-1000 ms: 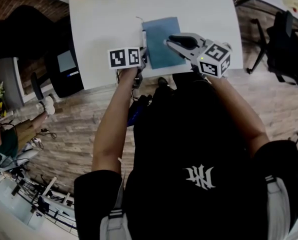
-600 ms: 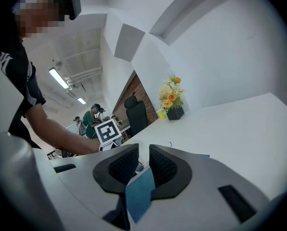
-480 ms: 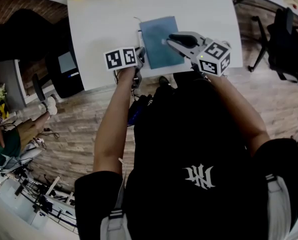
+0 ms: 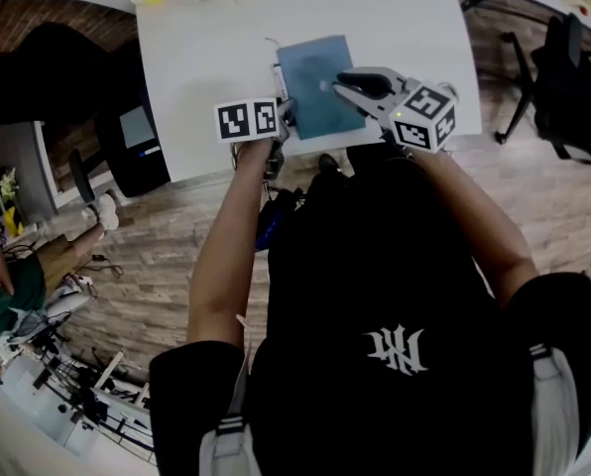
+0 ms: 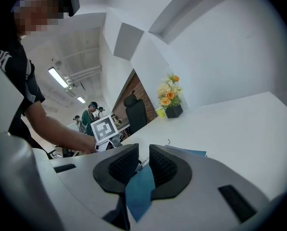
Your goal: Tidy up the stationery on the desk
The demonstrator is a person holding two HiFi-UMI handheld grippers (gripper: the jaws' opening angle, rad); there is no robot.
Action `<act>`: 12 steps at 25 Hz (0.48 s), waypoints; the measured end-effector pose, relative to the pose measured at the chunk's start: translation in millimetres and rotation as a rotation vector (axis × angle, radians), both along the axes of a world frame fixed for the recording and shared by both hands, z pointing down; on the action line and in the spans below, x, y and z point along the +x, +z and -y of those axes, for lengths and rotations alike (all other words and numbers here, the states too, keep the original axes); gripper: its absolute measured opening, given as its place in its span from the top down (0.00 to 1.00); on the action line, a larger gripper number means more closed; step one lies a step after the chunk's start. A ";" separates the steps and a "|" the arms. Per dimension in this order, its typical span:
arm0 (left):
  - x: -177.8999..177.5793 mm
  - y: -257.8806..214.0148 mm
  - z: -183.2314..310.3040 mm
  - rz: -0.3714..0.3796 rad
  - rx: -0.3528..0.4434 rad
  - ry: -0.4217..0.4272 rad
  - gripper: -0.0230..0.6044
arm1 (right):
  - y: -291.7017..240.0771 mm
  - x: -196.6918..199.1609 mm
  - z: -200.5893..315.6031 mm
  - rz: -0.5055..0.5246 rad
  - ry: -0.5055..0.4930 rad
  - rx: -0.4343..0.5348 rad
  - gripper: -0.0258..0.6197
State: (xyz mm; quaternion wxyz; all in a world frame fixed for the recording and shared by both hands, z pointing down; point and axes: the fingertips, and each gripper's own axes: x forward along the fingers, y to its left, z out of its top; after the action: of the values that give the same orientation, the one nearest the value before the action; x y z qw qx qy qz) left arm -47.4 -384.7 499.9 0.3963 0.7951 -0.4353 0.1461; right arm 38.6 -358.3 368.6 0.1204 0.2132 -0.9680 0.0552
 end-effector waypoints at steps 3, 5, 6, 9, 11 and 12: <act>-0.3 1.7 -0.7 0.010 0.002 0.008 0.74 | -0.2 4.1 -1.5 -0.008 0.001 0.003 0.82; -1.9 2.0 -1.4 0.024 0.008 0.013 0.74 | 0.2 7.4 -2.9 -0.015 0.003 0.006 0.82; -3.2 1.7 -1.6 0.031 0.013 0.015 0.74 | 0.5 9.0 -3.5 -0.018 0.004 0.007 0.82; -8.2 0.1 -2.4 0.037 0.025 0.016 0.74 | 0.6 13.7 -5.2 -0.020 0.009 0.010 0.82; -13.1 -3.2 -3.1 0.035 0.038 0.012 0.74 | -1.9 16.3 -6.7 -0.016 0.010 0.022 0.82; -16.2 -6.3 -3.4 0.032 0.050 0.010 0.74 | -4.3 17.3 -7.6 -0.010 0.009 0.028 0.82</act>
State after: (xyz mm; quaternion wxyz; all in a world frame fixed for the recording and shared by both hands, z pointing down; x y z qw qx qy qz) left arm -63.6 -381.3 493.6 0.3688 0.8042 -0.4413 0.1499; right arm 55.9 -350.6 364.4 0.1220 0.2197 -0.9670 0.0411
